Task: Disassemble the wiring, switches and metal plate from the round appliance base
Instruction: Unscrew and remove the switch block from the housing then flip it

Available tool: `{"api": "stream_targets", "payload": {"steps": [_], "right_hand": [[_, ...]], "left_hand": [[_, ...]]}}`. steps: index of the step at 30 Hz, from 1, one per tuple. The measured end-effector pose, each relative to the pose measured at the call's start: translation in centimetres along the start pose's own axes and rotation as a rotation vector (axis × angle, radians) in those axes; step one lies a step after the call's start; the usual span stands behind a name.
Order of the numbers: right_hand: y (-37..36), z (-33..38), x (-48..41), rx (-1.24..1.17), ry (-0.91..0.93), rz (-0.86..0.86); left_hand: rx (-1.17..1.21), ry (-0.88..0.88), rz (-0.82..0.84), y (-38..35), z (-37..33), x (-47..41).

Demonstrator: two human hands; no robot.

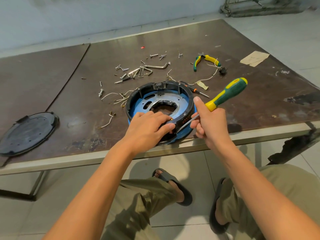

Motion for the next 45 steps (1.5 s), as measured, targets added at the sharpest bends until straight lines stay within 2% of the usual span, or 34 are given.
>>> {"api": "stream_targets", "payload": {"steps": [4,8,11,14,22,30,33,40,45], "right_hand": [[0.4,-0.6,0.8,-0.088,0.045,-0.001],[0.6,0.3,2.4,0.037,0.235,0.066],[0.0,0.5,3.0,0.099,0.28,0.095],[0.1,-0.2,2.6,0.079,0.215,0.072],[0.3,-2.9,2.2,-0.181,0.012,0.052],[0.3,-3.3,2.0,-0.2,-0.275,0.178],[0.1,-3.0,2.0,-0.192,-0.307,0.222],[1.8,-1.1,2.0,-0.186,-0.099,0.157],[2.4,2.0,1.8,-0.216,0.141,0.282]], "left_hand": [[-0.001,0.004,0.004,-0.1,0.1,-0.1],[-0.003,0.005,-0.007,-0.1,0.1,0.0],[-0.011,0.008,-0.022,0.0,0.1,0.0],[-0.013,0.005,-0.021,0.0,0.0,0.0],[-0.03,0.011,-0.017,0.1,0.0,0.0],[-0.04,0.004,-0.009,0.1,-0.1,-0.2],[-0.04,0.004,-0.004,0.1,0.1,-0.3],[-0.02,0.043,0.015,-0.3,0.3,-0.5],[-0.034,0.092,-0.016,-0.4,0.2,-1.5]]}}
Point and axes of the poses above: each hand's wrist, its own x-axis away from the middle knuckle, its own y-axis out of the back of the hand, z = x × y, the point moved 7 cm from there along -x, towards the middle knuckle, and after that the axes turned 12 degrees about -x, right-handed, at the moved point
